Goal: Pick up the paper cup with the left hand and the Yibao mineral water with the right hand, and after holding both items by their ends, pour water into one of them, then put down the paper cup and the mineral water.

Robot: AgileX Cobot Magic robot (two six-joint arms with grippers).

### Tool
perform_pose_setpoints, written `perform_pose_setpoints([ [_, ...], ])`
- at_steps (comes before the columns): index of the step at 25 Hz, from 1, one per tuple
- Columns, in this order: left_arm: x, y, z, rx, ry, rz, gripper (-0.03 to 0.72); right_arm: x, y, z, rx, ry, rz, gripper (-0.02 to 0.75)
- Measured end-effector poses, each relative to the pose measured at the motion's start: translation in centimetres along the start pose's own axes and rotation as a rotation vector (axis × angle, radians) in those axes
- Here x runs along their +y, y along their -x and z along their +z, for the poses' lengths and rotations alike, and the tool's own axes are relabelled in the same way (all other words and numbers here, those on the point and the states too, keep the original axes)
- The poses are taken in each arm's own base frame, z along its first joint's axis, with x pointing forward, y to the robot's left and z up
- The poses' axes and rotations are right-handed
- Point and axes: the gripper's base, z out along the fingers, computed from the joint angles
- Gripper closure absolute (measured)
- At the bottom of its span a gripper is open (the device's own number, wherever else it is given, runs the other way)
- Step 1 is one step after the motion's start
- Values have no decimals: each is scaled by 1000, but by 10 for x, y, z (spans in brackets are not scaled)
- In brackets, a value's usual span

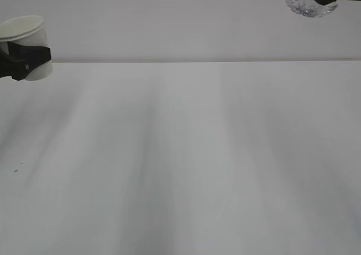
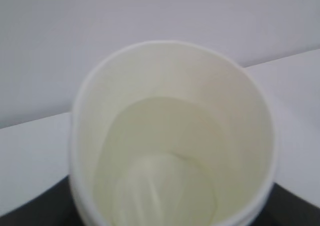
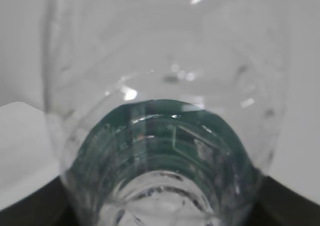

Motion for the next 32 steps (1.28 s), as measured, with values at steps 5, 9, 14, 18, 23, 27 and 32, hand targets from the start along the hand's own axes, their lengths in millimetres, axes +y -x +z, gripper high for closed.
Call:
perform_pose_setpoints([
  [5,-1,-7,-3,15,1,-13,244,0,0,0,0,0,0,265],
  [9,-4,-5,-8,12,-2,-4,244,0,0,0,0,0,0,265],
  [14,-9,-3,-15,15,-7,20,244,0,0,0,0,0,2,265],
  [18,-13,-7,-25,23,-1,14,244,0,0,0,0,0,4,265],
  [23,-13,-12,-40,27,33,-6,244,0,0,0,0,0,4,265],
  [27,-12,-18,-51,30,63,-32,244,0,0,0,0,0,4,265],
  [32,-14,-24,-58,36,72,-56,244,0,0,0,0,0,6,265],
])
